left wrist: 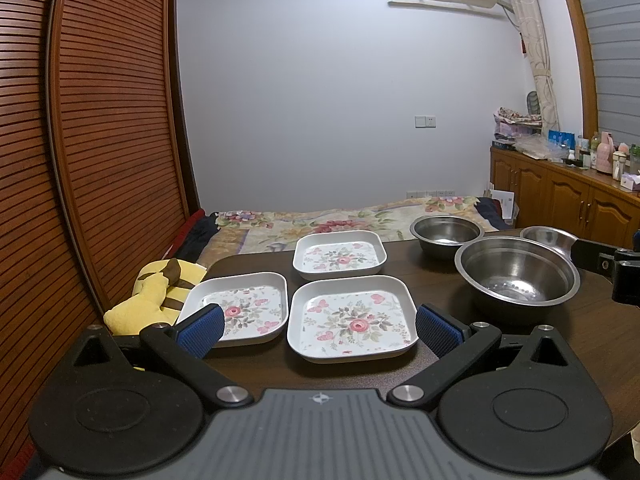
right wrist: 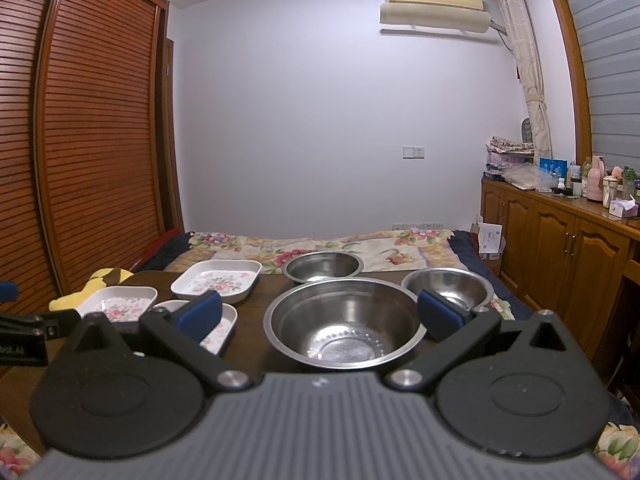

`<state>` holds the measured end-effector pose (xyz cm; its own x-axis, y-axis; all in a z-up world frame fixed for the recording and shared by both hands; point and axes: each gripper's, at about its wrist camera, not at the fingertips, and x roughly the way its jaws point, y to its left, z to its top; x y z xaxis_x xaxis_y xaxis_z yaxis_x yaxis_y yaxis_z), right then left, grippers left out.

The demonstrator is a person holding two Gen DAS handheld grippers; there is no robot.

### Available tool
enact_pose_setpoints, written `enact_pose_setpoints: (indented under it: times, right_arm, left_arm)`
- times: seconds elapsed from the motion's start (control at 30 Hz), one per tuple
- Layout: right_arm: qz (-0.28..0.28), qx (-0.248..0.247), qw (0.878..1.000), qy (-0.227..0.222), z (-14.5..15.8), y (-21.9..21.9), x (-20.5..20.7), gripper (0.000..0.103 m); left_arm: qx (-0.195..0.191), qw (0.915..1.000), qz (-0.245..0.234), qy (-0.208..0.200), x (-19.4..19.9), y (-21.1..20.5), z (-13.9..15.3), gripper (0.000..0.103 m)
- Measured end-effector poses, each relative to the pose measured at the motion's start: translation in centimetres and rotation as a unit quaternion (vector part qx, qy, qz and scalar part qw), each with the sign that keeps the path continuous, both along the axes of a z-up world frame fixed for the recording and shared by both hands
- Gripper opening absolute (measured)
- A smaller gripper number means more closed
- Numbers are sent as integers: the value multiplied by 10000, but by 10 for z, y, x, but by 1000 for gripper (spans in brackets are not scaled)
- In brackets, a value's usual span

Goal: Organize plates and bowls

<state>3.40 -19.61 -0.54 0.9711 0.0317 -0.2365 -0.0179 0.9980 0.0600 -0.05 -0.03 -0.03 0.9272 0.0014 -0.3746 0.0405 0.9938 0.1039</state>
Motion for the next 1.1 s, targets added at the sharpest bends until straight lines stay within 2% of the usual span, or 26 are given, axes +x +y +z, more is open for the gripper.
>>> enact_pose_setpoints:
  times: [1.1]
  right_arm:
    - [6, 2, 10000, 29, -1, 0, 0, 103]
  left_arm:
    - [-10, 10000, -15, 90, 3, 6, 2, 103]
